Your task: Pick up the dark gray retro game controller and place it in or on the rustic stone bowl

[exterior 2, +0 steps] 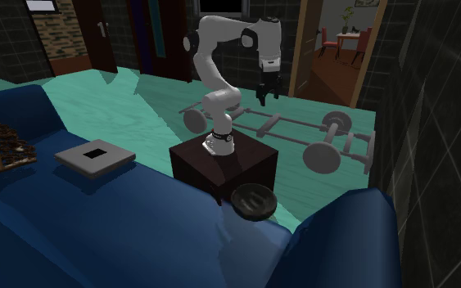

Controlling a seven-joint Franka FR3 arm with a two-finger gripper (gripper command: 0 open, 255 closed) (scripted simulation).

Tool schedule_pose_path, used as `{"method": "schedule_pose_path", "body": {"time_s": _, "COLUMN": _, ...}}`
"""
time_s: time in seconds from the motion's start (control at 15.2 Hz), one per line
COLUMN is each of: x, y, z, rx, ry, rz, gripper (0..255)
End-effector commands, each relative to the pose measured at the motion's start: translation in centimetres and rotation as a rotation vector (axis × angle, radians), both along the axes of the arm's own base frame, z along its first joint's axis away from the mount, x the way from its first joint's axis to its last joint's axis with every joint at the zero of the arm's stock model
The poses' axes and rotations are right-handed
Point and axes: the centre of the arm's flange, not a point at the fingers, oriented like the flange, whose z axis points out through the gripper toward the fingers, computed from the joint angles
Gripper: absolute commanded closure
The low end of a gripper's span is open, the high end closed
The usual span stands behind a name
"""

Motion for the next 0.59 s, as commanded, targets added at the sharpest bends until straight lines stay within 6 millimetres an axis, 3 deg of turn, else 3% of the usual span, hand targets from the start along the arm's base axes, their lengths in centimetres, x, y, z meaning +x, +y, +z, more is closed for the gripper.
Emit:
{"method": "schedule_pose_path", "body": {"time_s": 0.0, "x": 0.0, "y": 0.0, "z": 0.0, "rx": 0.0, "ry": 0.0, "rz": 0.0, "gripper": 0}}
{"method": "schedule_pose_path", "body": {"time_s": 0.53, "x": 2.5, "y": 0.7, "z": -9.8, "rx": -0.278, "ry": 0.043, "rz": -0.018, "gripper": 0}}
